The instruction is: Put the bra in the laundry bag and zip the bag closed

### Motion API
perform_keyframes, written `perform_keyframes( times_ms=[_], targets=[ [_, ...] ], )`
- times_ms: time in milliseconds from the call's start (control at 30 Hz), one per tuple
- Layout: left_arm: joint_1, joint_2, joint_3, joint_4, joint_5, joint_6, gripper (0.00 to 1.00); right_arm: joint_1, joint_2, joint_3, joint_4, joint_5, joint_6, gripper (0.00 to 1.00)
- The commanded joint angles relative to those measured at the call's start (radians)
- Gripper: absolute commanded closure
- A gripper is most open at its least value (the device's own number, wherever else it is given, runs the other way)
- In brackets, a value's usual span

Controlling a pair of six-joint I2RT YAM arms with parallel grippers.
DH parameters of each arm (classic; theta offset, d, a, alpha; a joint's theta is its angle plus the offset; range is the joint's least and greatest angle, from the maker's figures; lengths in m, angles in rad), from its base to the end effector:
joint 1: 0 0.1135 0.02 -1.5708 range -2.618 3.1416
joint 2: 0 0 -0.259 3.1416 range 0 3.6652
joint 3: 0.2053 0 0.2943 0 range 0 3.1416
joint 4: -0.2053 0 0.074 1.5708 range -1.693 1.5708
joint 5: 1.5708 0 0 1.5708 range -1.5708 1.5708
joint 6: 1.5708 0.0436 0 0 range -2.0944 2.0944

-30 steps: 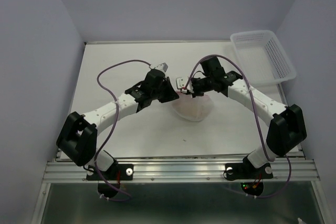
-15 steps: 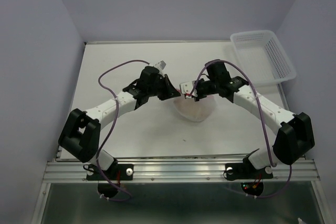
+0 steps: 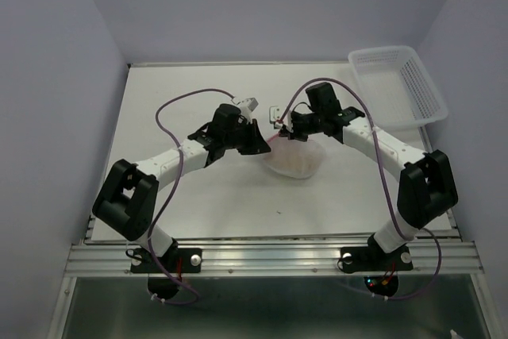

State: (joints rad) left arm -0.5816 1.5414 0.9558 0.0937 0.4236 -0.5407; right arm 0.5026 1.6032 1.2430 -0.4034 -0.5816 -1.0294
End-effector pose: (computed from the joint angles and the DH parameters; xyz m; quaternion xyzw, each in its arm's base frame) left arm 0.3126 -0.2270 0.2094 0.1251 0.8364 -0.4200 0.3292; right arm 0.3381 0.2132 0.2506 -0.6919 0.5569 0.1566 0.4319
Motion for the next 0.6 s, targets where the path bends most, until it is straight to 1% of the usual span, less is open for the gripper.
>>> perform_keyframes(
  times_ms=[0, 33, 100, 200, 367, 500, 567],
  targets=[
    [-0.004, 0.000, -0.048, -0.068, 0.035, 0.088, 1.00, -0.116, 0.000, 0.082, 0.087, -0.023, 0.014, 0.99],
    [-0.004, -0.004, -0.061, -0.069, 0.035, 0.091, 1.00, -0.157, 0.004, 0.082, 0.084, -0.070, -0.003, 0.99],
    [-0.004, -0.007, -0.069, -0.077, 0.029, 0.094, 1.00, -0.186, 0.001, 0.078, 0.084, -0.107, -0.024, 0.99],
    [-0.004, -0.004, -0.077, -0.092, 0.026, 0.111, 1.00, -0.197, -0.025, 0.055, 0.072, -0.141, -0.072, 0.99],
    [0.014, 0.042, -0.068, -0.092, -0.031, 0.116, 1.00, -0.208, -0.104, 0.016, 0.066, -0.233, -0.078, 0.99],
    [0.051, 0.062, -0.081, -0.092, -0.074, 0.096, 1.00, -0.219, -0.140, 0.015, 0.057, -0.215, -0.087, 0.99],
    [0.097, 0.069, -0.095, -0.092, -0.089, 0.085, 1.00, -0.219, -0.154, 0.016, 0.040, -0.213, -0.092, 0.99]
  ],
)
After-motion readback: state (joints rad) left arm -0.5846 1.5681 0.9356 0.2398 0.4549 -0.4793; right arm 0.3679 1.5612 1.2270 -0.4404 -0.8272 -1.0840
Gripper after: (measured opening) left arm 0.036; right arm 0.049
